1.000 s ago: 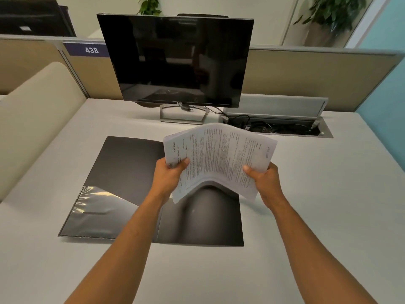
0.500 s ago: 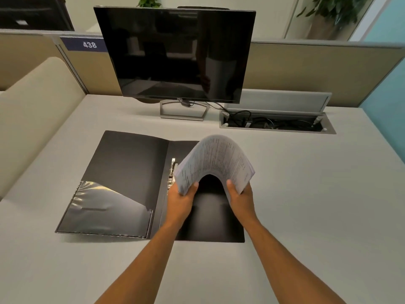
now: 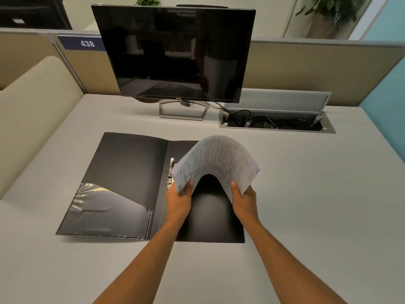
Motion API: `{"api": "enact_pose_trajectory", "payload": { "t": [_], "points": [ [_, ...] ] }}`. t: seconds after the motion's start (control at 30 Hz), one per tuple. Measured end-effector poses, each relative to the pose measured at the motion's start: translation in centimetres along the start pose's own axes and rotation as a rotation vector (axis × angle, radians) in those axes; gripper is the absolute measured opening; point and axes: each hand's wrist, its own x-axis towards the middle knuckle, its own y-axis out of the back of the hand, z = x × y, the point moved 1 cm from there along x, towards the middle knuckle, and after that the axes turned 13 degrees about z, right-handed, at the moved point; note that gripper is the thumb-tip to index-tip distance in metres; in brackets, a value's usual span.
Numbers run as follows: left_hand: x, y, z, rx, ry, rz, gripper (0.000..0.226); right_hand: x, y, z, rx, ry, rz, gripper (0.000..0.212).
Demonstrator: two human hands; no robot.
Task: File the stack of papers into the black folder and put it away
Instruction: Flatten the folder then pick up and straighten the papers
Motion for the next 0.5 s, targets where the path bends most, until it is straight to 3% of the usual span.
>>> {"api": "enact_pose_trajectory", "payload": {
  "t": [0.33,0.5],
  "points": [
    [4.6,2.3,4.1,0.027,-0.151,0.040,0.031,1.7,2.4,-1.7,0.033,0.008,0.033,0.033],
    [6.9,3.8,5.8,0.148,-0.133,-0.056,0.035,2.5,3.1,-2.3,0.121,-0.101,-0.050,0.031]
  ]
}}
